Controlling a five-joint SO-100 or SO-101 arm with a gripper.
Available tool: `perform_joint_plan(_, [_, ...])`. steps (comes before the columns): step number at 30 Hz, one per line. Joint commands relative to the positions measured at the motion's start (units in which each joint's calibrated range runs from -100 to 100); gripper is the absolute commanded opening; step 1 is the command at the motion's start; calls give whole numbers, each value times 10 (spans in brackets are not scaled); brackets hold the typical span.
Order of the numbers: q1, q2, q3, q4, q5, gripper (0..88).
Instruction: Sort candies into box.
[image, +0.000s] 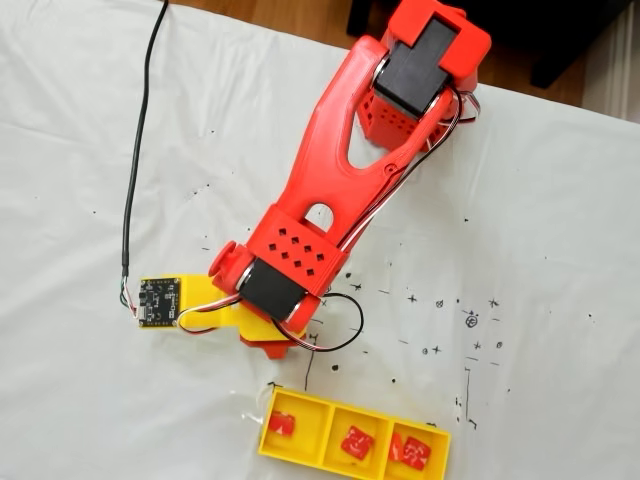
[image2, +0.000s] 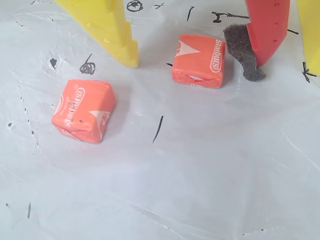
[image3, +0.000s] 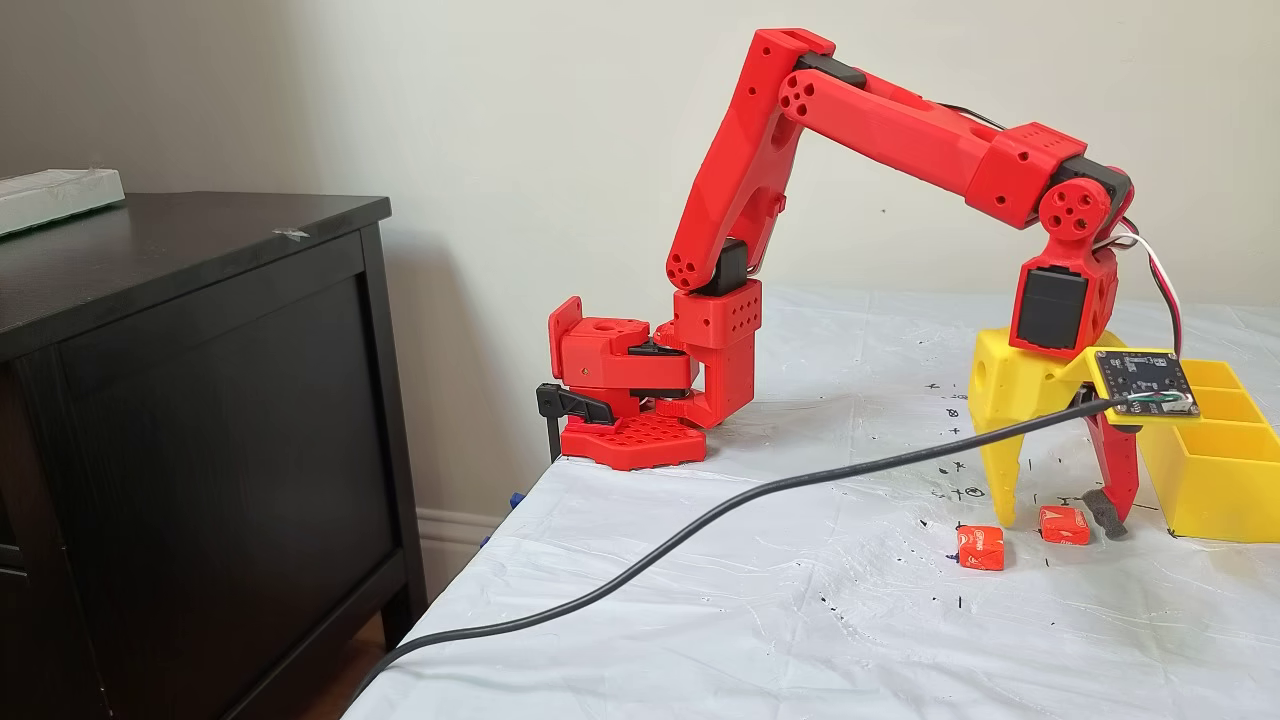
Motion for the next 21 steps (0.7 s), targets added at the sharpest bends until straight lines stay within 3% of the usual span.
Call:
perform_joint_plan(1, [-9,-14,1,-12,-2,262])
perform_joint_plan(11, [-15,-6,10,-37,-5,231])
perform_joint_plan(15, [-16,-1,4,-38,-10,100])
perform_joint_plan(21, [-14,2,-1,-28,-15,77])
